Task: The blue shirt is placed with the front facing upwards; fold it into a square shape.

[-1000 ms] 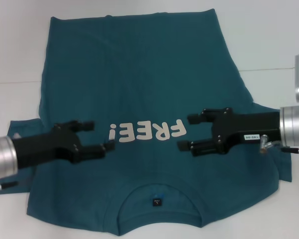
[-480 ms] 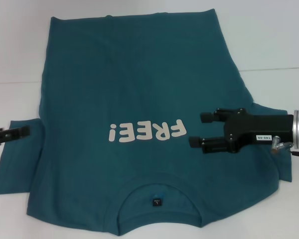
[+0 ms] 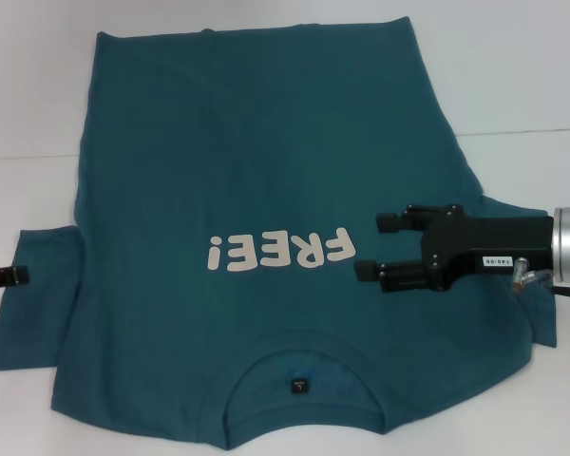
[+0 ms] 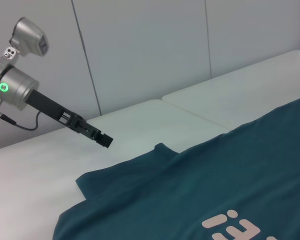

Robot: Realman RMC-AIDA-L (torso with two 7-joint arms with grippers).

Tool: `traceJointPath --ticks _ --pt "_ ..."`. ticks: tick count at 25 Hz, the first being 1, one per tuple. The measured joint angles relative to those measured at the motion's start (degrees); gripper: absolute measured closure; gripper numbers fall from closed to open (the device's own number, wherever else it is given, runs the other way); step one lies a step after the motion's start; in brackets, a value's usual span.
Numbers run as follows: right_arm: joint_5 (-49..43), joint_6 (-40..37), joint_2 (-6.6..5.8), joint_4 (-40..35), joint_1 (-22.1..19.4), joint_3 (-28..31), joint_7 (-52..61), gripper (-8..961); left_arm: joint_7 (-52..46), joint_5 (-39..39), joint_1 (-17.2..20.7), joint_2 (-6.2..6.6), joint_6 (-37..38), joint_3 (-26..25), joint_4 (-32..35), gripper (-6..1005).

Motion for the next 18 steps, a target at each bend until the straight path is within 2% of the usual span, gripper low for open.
traceJointPath --ticks 7,18 --pt "0.0 0.0 -0.12 0.0 -0.2 0.0 0.2 37 0.2 2.3 -1.1 -0.41 -5.1 3.7 -2.1 79" --pt "0.0 0.0 -0.02 0.0 -0.2 0.0 0.4 36 0.0 6.7 -3.2 -0.09 -10.0 4.1 -6.6 93"
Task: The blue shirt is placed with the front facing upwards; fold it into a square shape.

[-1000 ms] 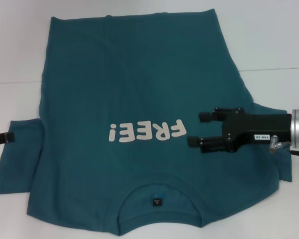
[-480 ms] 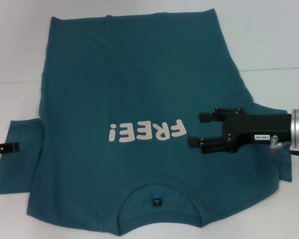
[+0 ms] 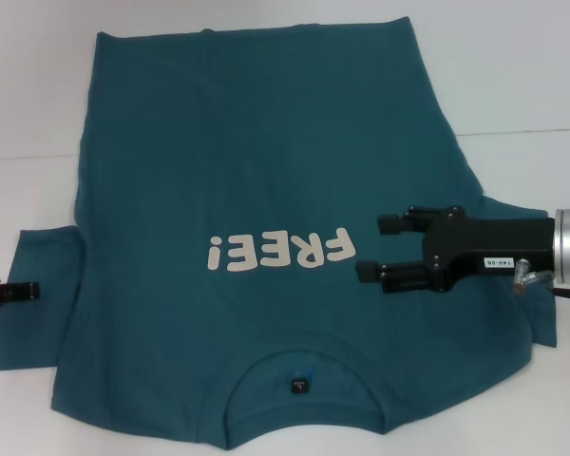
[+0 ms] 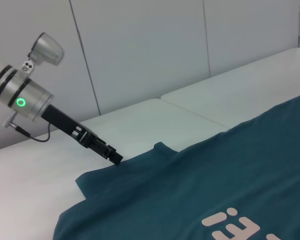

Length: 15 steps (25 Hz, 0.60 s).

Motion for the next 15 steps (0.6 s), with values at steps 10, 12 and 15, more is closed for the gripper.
traceJointPath --ticks 10,12,15 --pt "0.0 0.0 0.02 0.0 0.3 0.0 0.2 36 0.8 0.4 -1.7 0.2 0.3 0.1 -3.1 138" --pt "0.0 0.0 0.02 0.0 0.3 0.0 0.2 36 1.0 0.3 -1.9 0.25 0.6 0.1 -3.6 147" --pt "0.0 0.0 -0.01 0.0 0.3 0.1 0.2 36 1.0 0.0 -2.0 0.29 1.7 0.0 -3.7 160"
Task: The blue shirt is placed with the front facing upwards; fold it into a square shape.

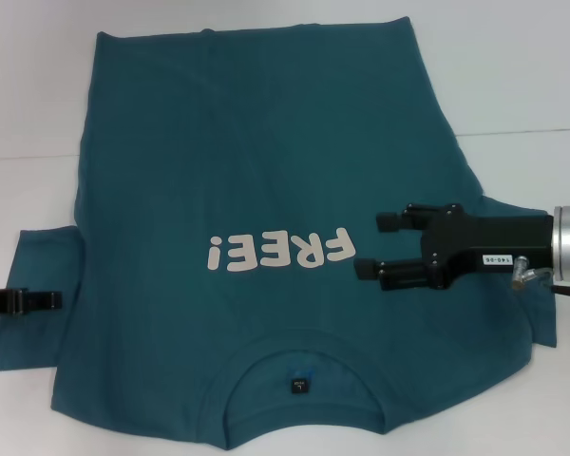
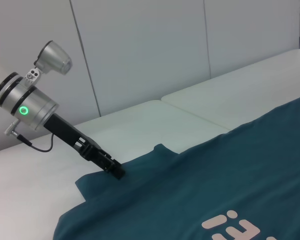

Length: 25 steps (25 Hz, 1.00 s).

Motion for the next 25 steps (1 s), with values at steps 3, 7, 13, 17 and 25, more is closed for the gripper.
traceJointPath --ticks 3,7,13,17,25 --pt "0.0 0.0 -0.07 0.0 0.0 0.0 0.0 36 0.0 -0.4 -0.1 0.06 0.9 -0.1 0.1 174" --pt "0.0 0.1 -0.17 0.0 0.0 0.1 0.0 36 0.1 -0.8 -0.2 0.16 1.5 -0.2 0.7 267" --pt "0.0 -0.3 -0.29 0.0 -0.3 0.2 0.2 36 -2.0 -0.5 1.2 0.32 0.9 -1.7 3.9 405" --pt "0.0 -0.3 -0.35 0.0 -0.3 0.1 0.6 36 -2.3 -0.4 1.1 0.59 0.9 -3.3 3.8 303" --pt "0.0 -0.4 -0.34 0.0 -0.4 0.0 0.6 35 -2.4 0.3 1.0 0.62 -1.0 -3.5 2.9 165"
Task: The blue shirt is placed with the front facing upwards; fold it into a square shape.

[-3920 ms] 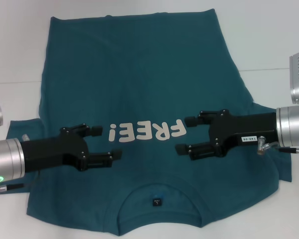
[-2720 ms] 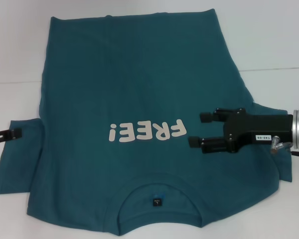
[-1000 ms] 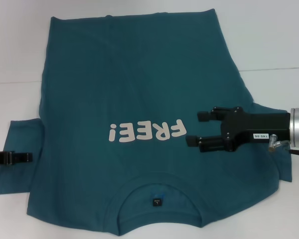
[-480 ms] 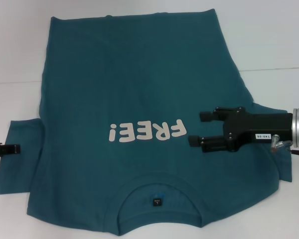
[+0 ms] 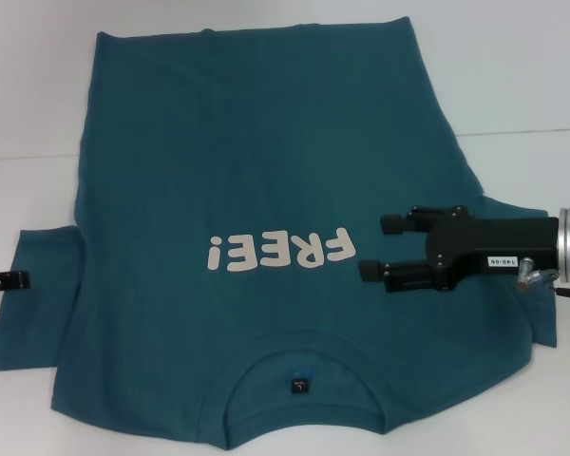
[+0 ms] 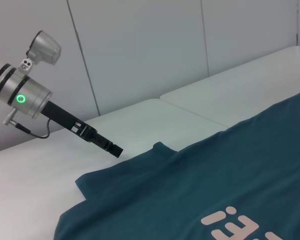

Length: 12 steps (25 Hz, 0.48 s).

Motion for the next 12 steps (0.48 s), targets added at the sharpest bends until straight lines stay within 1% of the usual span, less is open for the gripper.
traceJointPath --ticks 4,8,12 --pt "0.0 -0.1 0.09 0.0 0.0 0.0 0.0 35 0.0 0.1 0.0 -0.09 -0.4 0.4 -0.7 96" --pt "0.0 -0.1 0.11 0.0 0.0 -0.1 0.0 35 0.0 0.9 -0.4 -0.01 -0.4 0.4 -2.2 86" --pt "0.0 -0.2 0.11 0.0 0.1 -0.1 0.0 35 0.1 2.0 -1.1 -0.2 -0.5 0.7 -3.3 90"
